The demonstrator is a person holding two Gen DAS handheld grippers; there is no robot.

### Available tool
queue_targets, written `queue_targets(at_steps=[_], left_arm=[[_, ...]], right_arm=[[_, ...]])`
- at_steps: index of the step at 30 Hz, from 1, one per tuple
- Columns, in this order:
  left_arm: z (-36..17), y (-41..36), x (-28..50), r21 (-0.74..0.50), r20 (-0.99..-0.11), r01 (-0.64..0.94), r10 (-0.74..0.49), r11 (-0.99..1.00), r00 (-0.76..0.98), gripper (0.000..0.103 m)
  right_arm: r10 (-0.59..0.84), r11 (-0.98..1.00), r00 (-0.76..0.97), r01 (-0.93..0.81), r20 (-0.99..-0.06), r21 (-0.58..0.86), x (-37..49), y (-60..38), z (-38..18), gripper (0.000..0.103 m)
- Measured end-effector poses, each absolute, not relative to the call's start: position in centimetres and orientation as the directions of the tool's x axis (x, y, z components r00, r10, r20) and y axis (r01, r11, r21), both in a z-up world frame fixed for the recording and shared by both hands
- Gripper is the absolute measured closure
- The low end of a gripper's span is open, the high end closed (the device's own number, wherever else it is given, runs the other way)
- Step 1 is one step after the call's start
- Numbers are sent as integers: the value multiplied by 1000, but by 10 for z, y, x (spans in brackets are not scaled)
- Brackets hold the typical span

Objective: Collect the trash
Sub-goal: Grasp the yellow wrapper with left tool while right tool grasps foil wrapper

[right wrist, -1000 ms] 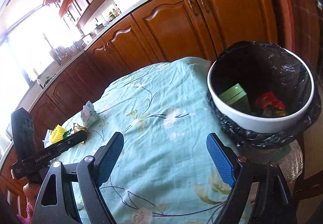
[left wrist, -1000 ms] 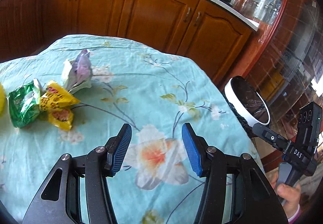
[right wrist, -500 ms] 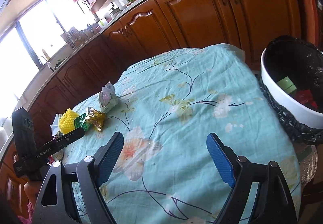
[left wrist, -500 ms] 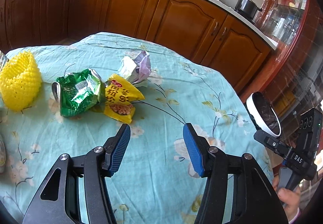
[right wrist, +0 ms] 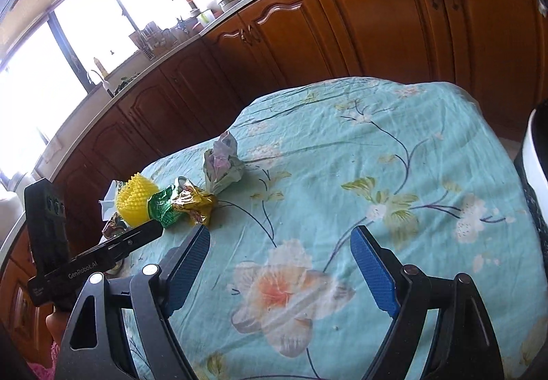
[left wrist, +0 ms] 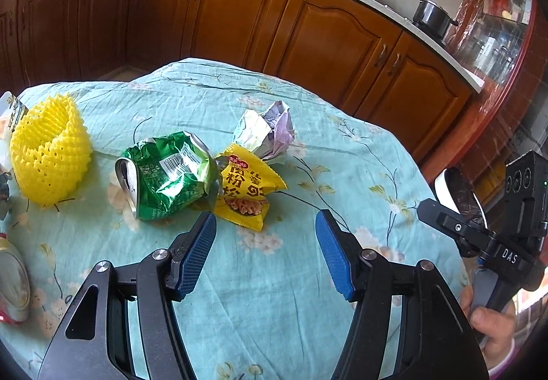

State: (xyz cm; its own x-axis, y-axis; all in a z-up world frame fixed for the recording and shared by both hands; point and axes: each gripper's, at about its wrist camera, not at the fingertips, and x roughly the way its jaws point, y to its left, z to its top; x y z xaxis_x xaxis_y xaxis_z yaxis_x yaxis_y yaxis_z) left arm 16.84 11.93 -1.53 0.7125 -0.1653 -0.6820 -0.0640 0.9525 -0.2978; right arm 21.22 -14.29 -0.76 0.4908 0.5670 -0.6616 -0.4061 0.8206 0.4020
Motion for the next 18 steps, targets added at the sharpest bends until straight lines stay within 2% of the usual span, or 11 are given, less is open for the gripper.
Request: queue_targets(at_steps=[7,13,15,18], left_arm=[[-15,118,188,-263,-680,-50,-148,963,718,42],[-24,117,205,-250,-695,-35,-154,968,703,42],[-26,116,208,-244,-699,-28,-156,969,698,43],[-29,115,212,-240,-710,-15,-165,971,685,52]], right_arm=[[605,790,455,-443,-653,424,248,-106,-8,20],[635,763,412,-468,-653,446,281,-68,-14,37],[643,754,389,-472,-660,457,291,-56,-19,46],[642,751,367,-477,-674,456,303,-38,-27,49]])
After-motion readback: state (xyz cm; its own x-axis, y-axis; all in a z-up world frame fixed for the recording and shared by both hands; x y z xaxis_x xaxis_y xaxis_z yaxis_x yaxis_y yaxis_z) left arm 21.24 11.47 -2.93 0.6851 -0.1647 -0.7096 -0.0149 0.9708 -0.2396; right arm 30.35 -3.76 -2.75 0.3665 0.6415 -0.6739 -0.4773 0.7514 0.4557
